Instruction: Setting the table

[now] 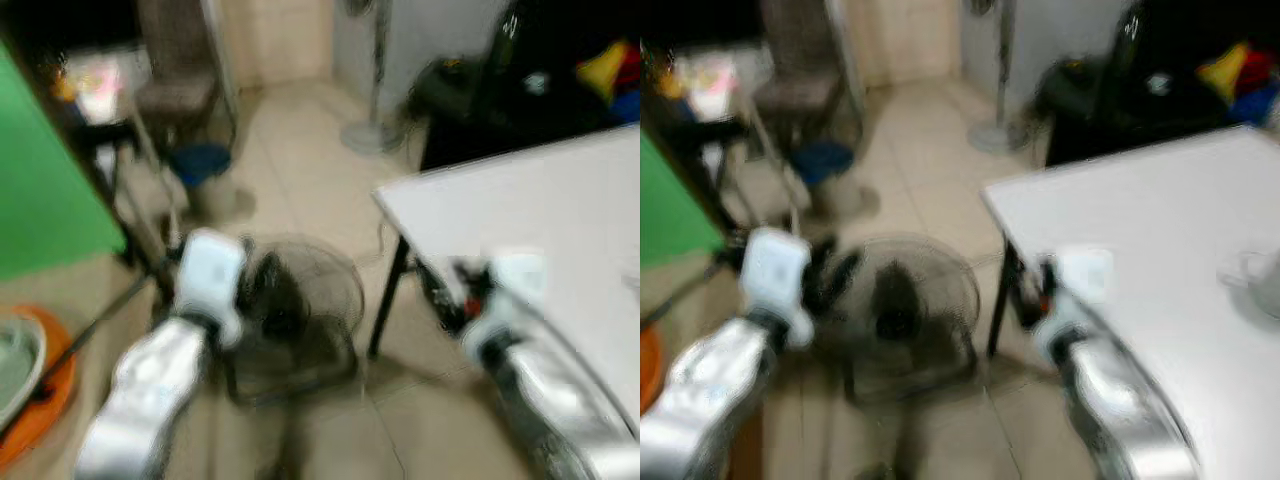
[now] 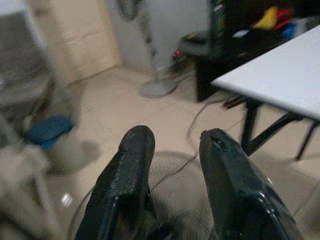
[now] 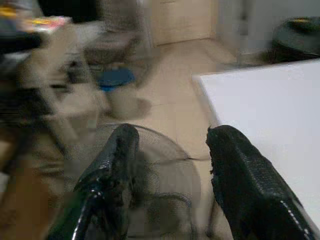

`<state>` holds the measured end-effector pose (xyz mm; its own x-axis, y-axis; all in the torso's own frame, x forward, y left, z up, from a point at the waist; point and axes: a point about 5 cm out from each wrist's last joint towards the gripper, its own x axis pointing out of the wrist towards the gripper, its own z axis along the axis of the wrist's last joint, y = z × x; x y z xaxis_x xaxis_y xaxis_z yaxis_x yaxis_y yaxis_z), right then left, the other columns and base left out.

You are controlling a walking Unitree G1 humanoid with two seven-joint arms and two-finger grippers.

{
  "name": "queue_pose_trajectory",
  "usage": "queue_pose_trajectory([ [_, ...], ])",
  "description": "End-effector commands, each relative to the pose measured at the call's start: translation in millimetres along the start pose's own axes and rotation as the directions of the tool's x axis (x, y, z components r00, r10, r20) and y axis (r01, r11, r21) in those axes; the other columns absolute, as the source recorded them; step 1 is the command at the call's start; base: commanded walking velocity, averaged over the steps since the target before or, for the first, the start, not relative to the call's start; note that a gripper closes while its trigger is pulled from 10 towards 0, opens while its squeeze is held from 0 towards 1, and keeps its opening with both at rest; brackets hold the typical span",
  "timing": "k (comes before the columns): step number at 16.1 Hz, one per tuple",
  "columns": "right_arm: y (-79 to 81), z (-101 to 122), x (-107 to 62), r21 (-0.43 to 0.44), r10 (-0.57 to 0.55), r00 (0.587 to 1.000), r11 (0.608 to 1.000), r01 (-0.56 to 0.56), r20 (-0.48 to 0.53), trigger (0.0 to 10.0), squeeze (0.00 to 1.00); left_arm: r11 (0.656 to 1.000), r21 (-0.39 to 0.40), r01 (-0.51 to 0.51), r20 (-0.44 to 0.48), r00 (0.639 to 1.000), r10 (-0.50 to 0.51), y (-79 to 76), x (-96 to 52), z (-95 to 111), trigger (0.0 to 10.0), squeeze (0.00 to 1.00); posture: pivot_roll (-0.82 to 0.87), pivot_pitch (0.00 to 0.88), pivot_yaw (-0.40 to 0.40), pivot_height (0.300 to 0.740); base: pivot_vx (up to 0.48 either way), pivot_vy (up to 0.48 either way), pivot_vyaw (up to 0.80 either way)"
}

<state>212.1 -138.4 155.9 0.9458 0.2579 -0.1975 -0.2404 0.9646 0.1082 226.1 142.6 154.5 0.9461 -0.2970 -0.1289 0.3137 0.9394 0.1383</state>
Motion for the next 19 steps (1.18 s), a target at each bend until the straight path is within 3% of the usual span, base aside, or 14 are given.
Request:
queue_pose_trajectory([
  [1,-6.0,1,-2.3,-0.017,-0.026,1.000,1.000,0.026,0.004,10.0,0.00,1.000,-0.011,0.007,0.016,1.000,-0.007,-2.1,-0.4,4,10.0,0.00,0.12,0.000,0.037,0.740,0.000,0.000,0.80],
  [10,-7.3,0,0.0,0.002,-0.024,1.000,1.000,0.024,0.006,10.0,0.00,1.000,-0.013,-0.016,0.046,0.999,0.016,1.0,-0.6,11,10.0,0.00,0.13,0.000,0.029,0.740,0.000,0.000,0.80],
  [19,-7.2,4,3.0,0.040,-0.066,0.997,0.997,0.064,0.036,10.0,0.00,0.999,0.020,-0.028,0.079,0.997,0.026,11.0,4.6,22,10.0,0.00,0.13,0.000,0.031,0.740,0.000,0.325,0.00],
])
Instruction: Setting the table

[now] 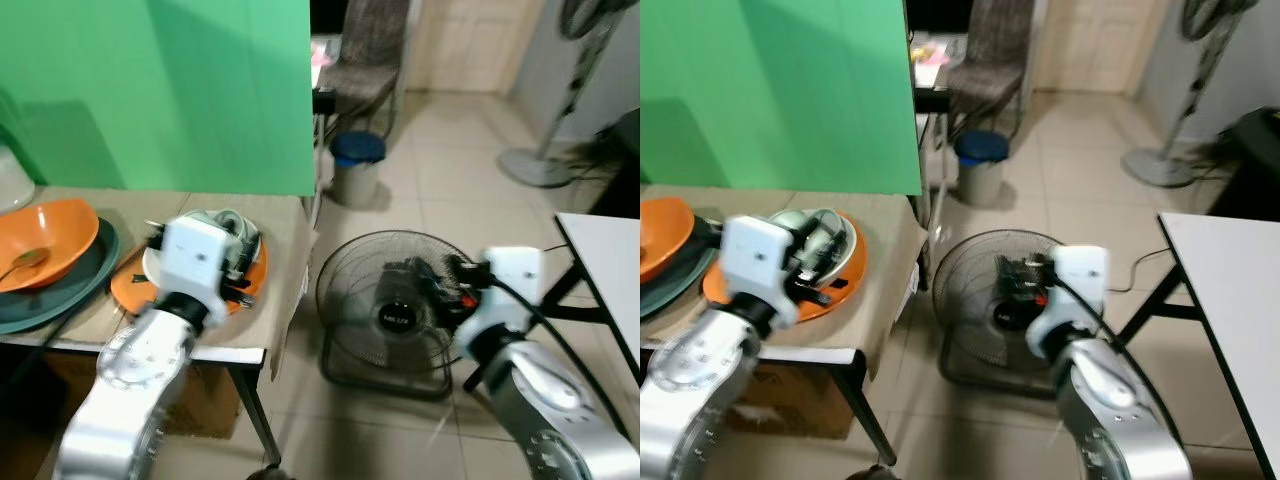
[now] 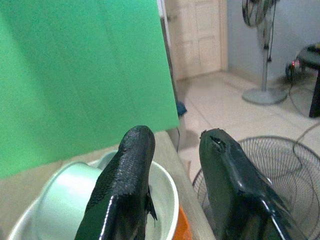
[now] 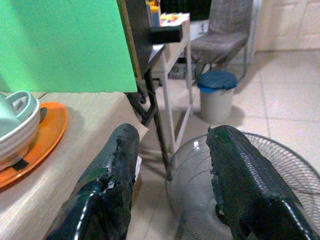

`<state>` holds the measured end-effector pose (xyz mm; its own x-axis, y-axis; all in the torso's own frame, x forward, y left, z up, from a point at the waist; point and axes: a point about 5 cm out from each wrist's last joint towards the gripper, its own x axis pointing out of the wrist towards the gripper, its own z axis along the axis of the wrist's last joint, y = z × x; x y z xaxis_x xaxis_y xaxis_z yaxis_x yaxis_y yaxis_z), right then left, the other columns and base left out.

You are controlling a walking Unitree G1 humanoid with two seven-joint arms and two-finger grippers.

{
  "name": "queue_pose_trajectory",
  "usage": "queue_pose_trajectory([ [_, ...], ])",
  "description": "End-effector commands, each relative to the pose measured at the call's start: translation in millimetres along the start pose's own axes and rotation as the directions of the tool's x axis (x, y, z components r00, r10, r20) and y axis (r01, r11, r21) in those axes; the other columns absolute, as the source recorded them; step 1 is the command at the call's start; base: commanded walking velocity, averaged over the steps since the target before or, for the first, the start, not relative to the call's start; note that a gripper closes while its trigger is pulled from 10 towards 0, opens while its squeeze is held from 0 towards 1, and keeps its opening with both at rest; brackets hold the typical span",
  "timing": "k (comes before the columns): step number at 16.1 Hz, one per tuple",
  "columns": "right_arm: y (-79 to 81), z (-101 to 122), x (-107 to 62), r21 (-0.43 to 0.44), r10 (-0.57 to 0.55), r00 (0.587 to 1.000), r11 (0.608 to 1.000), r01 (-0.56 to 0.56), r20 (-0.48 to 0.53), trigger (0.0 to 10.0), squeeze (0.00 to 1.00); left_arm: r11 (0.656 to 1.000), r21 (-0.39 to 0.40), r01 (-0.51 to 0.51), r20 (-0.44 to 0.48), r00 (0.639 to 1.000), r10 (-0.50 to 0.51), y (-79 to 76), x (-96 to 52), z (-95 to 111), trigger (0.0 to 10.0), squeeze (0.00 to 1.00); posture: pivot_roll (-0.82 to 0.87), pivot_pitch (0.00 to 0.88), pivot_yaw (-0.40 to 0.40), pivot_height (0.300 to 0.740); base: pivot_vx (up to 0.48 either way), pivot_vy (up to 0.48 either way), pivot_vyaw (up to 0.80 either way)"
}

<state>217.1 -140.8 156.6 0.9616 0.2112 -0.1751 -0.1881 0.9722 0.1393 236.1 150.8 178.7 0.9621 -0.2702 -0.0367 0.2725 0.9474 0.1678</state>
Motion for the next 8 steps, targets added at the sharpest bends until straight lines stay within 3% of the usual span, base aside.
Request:
queue_pose_trajectory([
  [1,-4.1,2.2,0.2,0.002,-0.021,1.000,1.000,0.021,0.011,10.0,0.00,1.000,-0.005,0.009,-0.002,1.000,-0.009,-1.1,1.8,1.1,10.0,0.00,0.13,0.000,0.031,0.740,0.000,0.334,0.00],
  [3,-3.3,2.6,1.1,0.002,-0.019,1.000,1.000,0.019,0.011,10.0,0.00,1.000,0.001,0.006,0.002,1.000,-0.006,0.9,2.8,2.6,10.0,0.00,0.13,0.000,0.030,0.740,0.000,0.334,-0.24],
  [8,-2.0,3.1,1.4,-0.001,-0.009,1.000,1.000,0.009,0.013,10.0,0.00,1.000,0.007,-0.001,0.003,1.000,0.001,3.9,3.0,2.3,10.0,0.00,0.13,0.000,0.026,0.740,0.000,0.336,-0.78],
])
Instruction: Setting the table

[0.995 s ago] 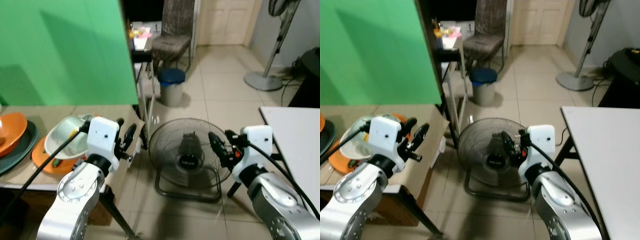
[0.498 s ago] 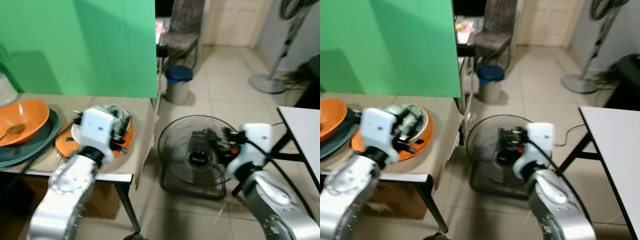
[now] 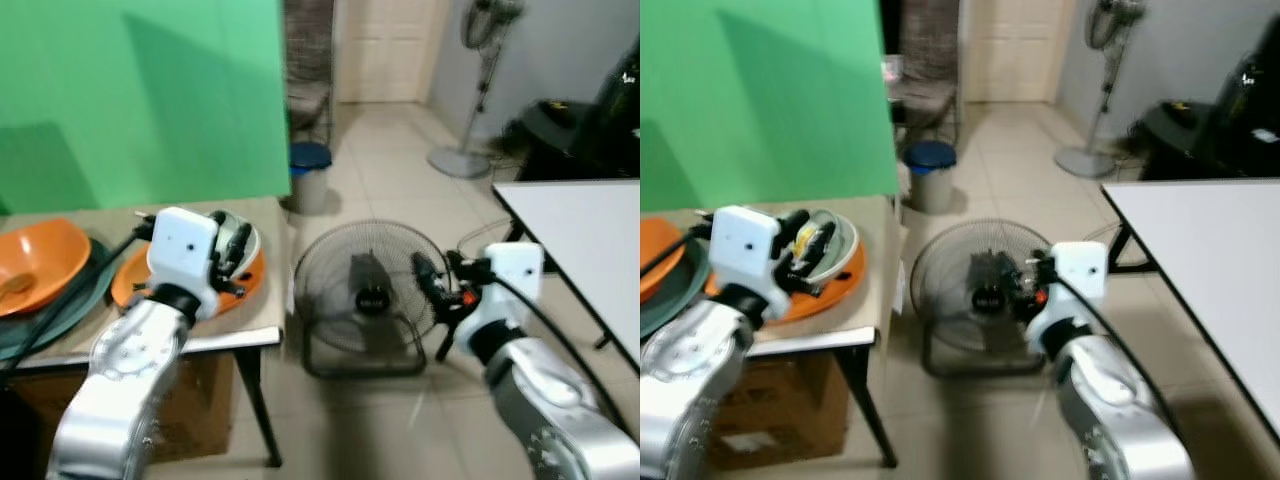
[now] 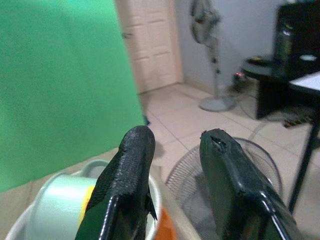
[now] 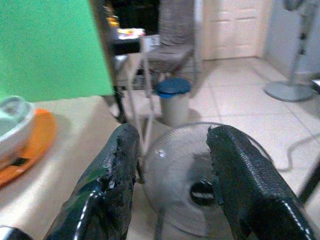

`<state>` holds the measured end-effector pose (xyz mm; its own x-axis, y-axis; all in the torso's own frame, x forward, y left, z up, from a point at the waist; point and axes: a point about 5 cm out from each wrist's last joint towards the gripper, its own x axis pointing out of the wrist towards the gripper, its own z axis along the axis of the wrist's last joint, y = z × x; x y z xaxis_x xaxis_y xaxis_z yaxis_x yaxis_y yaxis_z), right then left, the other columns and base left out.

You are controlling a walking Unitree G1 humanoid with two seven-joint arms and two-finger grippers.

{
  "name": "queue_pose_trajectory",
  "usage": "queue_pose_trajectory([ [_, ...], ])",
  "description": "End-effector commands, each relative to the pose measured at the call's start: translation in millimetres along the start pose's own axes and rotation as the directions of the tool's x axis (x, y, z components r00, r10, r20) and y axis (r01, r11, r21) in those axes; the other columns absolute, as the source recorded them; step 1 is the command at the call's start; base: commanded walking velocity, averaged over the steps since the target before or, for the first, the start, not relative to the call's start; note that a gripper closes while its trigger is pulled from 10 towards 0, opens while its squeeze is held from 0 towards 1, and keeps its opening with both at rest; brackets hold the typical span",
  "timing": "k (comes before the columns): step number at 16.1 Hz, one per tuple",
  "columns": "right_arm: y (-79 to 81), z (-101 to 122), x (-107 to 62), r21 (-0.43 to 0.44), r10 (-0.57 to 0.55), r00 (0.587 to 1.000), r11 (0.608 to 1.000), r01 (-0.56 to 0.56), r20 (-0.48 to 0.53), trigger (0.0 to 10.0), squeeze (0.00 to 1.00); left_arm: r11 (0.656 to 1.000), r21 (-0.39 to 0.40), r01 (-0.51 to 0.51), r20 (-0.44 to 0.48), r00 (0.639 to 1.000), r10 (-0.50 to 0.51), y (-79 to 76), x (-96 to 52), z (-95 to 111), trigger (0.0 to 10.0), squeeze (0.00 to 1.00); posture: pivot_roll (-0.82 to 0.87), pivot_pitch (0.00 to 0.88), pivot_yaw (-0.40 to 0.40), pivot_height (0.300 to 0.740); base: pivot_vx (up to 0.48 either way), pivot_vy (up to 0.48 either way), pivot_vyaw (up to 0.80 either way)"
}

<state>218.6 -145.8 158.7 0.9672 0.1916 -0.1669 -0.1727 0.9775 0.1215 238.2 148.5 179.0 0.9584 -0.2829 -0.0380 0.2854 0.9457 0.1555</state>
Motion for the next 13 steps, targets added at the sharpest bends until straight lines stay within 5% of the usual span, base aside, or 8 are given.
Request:
queue_pose_trajectory([
  [1,3.2,0.5,1.6,0.013,0.014,1.000,1.000,-0.014,0.003,10.0,0.00,1.000,0.020,-0.016,0.002,1.000,0.016,6.1,0.0,1.7,10.0,0.00,0.13,0.000,0.024,0.740,0.000,0.334,-0.80],
  [6,5.5,0.7,2.6,0.007,0.029,1.000,1.000,-0.029,0.003,10.0,0.00,0.999,0.024,-0.024,0.000,1.000,0.024,8.4,-1.6,1.0,10.0,0.00,0.14,0.000,0.018,0.740,0.000,0.335,-0.78],
  [13,6.9,0.0,2.9,0.002,0.044,0.999,0.999,-0.044,-0.002,10.0,0.00,0.999,0.023,-0.024,-0.003,1.000,0.024,7.0,-3.4,0.5,10.0,0.00,0.14,0.000,0.008,0.740,0.000,0.334,0.00],
])
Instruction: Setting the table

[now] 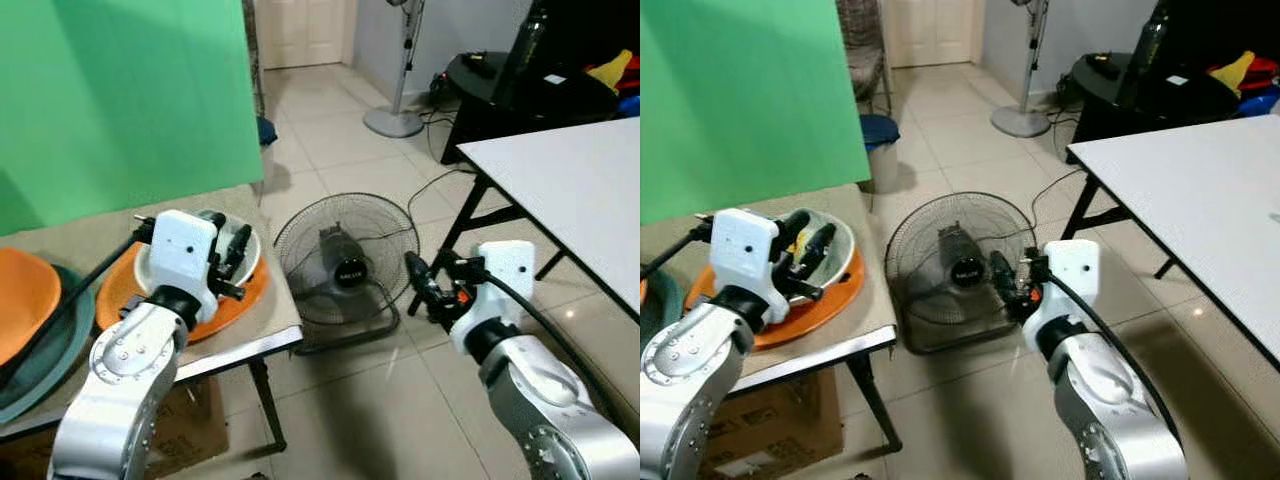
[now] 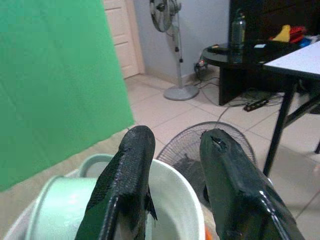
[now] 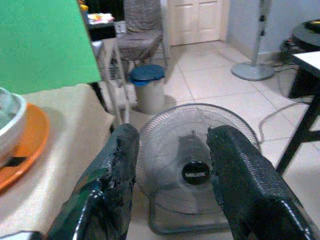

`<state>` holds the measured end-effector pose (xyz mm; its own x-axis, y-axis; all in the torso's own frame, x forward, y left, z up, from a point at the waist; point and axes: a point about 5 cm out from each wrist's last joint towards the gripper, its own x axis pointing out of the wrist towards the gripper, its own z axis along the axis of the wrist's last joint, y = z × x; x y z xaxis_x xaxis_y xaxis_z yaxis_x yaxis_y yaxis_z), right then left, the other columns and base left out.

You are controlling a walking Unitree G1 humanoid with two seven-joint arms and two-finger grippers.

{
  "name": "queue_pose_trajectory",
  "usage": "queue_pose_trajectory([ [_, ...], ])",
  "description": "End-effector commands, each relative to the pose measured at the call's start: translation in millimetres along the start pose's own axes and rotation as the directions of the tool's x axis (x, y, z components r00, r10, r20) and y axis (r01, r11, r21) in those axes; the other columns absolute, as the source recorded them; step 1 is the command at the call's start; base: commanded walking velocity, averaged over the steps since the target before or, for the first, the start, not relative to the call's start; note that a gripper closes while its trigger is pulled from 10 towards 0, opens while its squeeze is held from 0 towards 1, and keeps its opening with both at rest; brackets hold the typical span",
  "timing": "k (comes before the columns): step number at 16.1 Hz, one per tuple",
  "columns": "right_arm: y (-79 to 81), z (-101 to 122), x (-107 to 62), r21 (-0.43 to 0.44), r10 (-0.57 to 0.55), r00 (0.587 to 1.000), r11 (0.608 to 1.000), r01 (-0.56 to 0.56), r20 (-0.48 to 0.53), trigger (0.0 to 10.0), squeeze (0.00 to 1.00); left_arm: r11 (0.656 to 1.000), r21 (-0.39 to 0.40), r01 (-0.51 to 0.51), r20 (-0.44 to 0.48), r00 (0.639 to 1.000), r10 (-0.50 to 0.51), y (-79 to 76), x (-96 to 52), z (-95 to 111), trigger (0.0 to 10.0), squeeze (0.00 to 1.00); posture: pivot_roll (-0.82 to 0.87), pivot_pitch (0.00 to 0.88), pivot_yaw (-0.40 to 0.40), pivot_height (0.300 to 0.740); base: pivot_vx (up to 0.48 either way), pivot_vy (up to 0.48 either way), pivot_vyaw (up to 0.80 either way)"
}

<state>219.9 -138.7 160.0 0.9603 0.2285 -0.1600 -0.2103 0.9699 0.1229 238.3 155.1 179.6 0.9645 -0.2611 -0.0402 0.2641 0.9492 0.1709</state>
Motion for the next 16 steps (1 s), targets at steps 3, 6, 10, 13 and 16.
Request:
queue_pose_trajectory([
  [3,0.4,-1.4,0.6,0.010,0.009,1.000,1.000,-0.009,-0.008,10.0,0.00,1.000,0.007,0.000,0.002,1.000,0.000,0.7,-1.6,1.3,10.0,0.00,0.14,0.000,0.009,0.740,0.000,0.348,0.00],
  [6,1.0,-1.7,0.4,0.012,0.010,1.000,1.000,-0.010,-0.008,10.0,0.00,1.000,0.008,0.001,0.003,1.000,-0.001,1.3,-1.9,1.8,10.0,0.00,0.15,0.000,0.011,0.740,0.000,0.369,0.00],
  [10,1.6,-1.9,0.7,0.012,0.012,1.000,1.000,-0.011,-0.009,10.0,0.00,1.000,0.015,0.002,0.007,1.000,-0.002,2.2,-1.9,3.4,10.0,0.00,0.15,0.000,0.010,0.740,0.000,0.390,0.00],
  [13,1.5,-1.6,1.3,0.012,0.013,1.000,1.000,-0.013,-0.007,10.0,0.00,1.000,0.018,0.001,0.007,1.000,-0.001,2.5,-1.6,3.8,10.0,0.00,0.15,0.000,0.011,0.740,0.000,0.401,0.00],
  [16,2.0,-1.4,1.7,0.010,0.016,1.000,1.000,-0.015,-0.007,10.0,0.00,1.000,0.018,0.001,0.005,1.000,-0.001,2.5,-1.6,3.5,10.0,0.00,0.15,0.000,0.011,0.740,0.000,0.404,0.00],
])
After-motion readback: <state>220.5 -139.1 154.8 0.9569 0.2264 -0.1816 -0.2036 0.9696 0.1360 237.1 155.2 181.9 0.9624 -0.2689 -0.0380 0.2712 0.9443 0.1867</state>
